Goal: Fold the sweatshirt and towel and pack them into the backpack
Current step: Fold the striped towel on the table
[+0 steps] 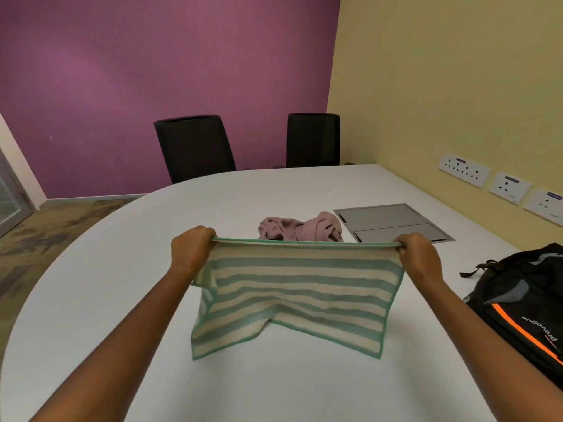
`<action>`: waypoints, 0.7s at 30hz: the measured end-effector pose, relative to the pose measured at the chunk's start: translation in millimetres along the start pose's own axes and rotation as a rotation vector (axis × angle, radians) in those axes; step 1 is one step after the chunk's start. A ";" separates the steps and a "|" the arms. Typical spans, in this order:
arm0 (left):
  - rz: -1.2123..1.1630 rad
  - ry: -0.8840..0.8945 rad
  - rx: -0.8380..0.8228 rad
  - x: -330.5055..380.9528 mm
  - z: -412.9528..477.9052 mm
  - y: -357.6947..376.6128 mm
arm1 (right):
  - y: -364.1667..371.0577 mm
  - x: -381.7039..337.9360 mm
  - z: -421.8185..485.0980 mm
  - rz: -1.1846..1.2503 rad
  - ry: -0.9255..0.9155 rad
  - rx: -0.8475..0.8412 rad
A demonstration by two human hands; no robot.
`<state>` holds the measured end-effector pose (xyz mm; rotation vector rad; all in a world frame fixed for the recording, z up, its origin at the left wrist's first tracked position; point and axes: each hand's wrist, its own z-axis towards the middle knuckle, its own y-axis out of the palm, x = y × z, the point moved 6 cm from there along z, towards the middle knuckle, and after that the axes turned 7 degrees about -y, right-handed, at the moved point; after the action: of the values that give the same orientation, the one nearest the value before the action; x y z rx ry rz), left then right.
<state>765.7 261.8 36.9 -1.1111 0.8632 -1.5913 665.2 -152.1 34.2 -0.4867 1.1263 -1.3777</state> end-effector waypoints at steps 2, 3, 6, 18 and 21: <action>-0.047 -0.030 0.042 -9.6 1.2 -3.8 | -11.9 0.7 3.5 0.018 0.008 0.046; -0.079 -0.037 0.066 -13.1 2.2 -6.9 | -19.3 0.4 5.0 0.038 0.011 0.080; -0.190 -0.075 0.135 -20.2 4.0 -17.8 | -42.5 0.5 6.3 0.140 0.025 0.180; -0.421 -0.329 -0.042 -65.0 -34.3 3.9 | -24.1 78.9 -38.0 0.257 0.154 0.016; -0.335 -0.352 -0.134 -73.5 -62.1 20.8 | -7.6 93.4 -60.9 0.211 0.097 -0.141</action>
<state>721.6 328.0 -21.1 -1.6414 0.5744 -1.5503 593.3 -220.2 -17.6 -0.3926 1.3217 -1.1531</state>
